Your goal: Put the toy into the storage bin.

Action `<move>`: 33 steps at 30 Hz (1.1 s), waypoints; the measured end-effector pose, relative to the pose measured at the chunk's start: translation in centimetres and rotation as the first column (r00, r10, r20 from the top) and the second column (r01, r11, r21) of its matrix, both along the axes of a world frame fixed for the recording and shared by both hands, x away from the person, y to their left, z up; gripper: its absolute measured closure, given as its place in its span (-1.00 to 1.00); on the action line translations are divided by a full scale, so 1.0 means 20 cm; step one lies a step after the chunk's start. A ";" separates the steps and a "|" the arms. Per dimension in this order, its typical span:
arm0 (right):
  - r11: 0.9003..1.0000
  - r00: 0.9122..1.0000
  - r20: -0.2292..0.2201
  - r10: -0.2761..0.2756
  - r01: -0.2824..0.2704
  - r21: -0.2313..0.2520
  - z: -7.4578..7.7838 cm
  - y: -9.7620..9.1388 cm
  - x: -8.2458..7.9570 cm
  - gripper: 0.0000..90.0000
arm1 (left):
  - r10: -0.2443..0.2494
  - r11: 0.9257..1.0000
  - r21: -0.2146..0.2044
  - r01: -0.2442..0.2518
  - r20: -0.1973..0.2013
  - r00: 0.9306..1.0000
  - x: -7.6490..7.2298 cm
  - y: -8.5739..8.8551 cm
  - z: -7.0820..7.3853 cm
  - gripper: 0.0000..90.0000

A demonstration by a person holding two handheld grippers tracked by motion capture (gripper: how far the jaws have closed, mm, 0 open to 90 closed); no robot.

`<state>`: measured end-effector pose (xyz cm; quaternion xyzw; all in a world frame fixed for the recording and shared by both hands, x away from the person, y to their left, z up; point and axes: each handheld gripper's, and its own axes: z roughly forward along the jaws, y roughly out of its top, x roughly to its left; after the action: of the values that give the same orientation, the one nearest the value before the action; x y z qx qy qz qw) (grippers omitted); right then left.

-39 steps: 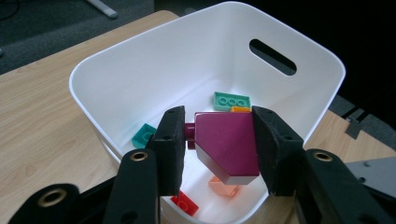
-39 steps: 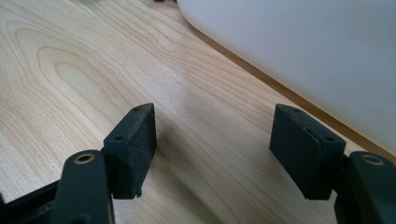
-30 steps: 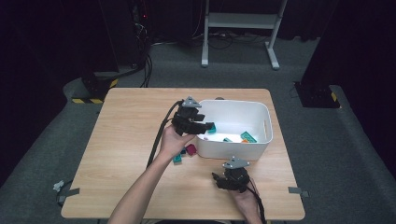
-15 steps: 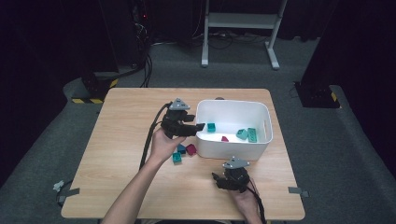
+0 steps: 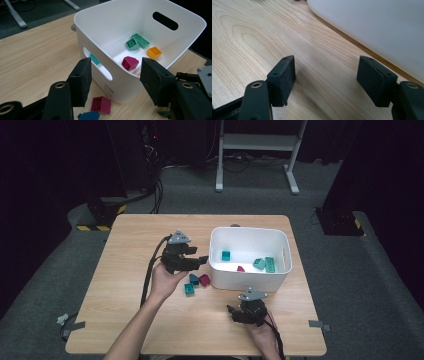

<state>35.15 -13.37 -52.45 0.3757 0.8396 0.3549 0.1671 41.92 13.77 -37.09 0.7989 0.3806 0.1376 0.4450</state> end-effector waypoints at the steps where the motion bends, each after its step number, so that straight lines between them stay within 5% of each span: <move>1: 1.000 1.000 0.000 0.000 0.000 0.001 0.00 0.00 0.00 -0.30 | 0.002 1.000 -0.001 -0.002 0.000 1.000 0.00 0.01 0.00 -0.06; 14: 1.000 1.000 0.000 0.000 0.000 0.001 0.00 0.00 0.00 -0.30 | 0.025 1.000 0.001 -0.025 0.003 1.000 -0.05 0.09 -0.06 -0.07; 33: 1.000 1.000 -0.001 0.000 0.000 0.001 0.00 0.00 0.00 -0.30 | 0.070 0.997 0.039 -0.069 -0.010 0.998 -0.12 0.16 -0.23 -0.13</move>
<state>35.14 -13.37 -52.45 0.3762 0.8394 0.3553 0.1666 39.47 16.91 -41.63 0.7944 0.4079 0.1559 0.4221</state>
